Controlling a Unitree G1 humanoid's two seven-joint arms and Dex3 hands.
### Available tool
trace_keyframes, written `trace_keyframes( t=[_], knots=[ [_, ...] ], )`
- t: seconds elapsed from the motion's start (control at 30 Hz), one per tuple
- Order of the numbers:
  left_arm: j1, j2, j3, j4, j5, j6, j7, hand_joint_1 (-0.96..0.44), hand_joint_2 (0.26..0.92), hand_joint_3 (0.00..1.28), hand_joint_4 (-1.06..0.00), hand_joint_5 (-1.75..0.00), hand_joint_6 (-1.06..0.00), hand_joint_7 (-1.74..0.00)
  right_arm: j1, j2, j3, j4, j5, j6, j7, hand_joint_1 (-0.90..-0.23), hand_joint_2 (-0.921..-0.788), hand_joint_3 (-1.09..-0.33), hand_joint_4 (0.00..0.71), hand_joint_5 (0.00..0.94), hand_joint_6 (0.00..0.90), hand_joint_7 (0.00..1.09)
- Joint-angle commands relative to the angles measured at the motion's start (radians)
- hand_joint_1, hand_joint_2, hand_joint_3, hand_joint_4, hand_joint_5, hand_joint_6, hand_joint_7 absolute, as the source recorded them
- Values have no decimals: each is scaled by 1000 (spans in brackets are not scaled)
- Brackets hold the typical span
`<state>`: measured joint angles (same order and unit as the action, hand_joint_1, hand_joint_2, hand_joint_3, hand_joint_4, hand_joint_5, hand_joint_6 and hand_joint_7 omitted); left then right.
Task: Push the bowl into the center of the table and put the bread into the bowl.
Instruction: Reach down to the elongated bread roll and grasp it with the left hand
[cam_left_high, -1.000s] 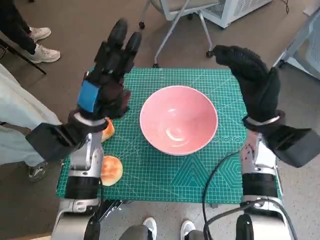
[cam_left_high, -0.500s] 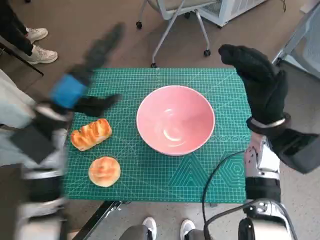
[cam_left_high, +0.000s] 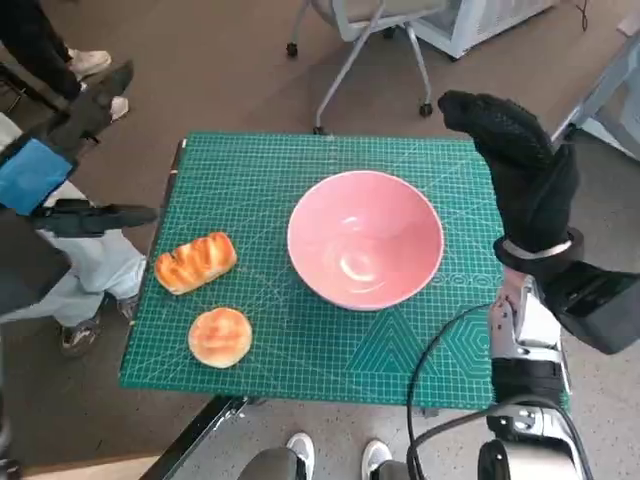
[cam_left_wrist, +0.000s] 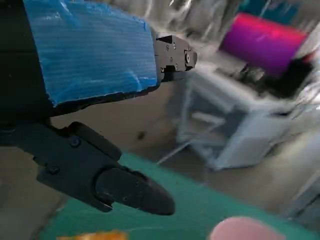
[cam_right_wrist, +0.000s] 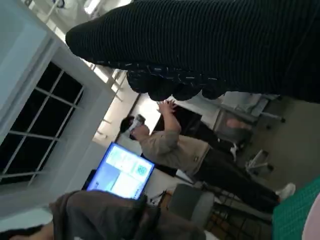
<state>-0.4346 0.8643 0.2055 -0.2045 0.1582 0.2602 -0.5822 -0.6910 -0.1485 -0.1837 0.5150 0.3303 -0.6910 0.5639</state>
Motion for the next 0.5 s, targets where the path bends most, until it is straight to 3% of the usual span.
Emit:
trace_keyframes(
  t=[0.03,0.5],
  knots=[
    [23,13,-44,-14,-5,47,-42,-109,726,9,-7,-2,-103,-52,4,8,4,27,9,9,5,-711,-921,-745,175,0,0,592],
    [14,-5,-208,-35,121,201,-42,-89,743,9,-121,-24,-216,-39,-17,8,3,73,22,0,22,-700,-921,-761,173,0,-1,587]
  ],
)
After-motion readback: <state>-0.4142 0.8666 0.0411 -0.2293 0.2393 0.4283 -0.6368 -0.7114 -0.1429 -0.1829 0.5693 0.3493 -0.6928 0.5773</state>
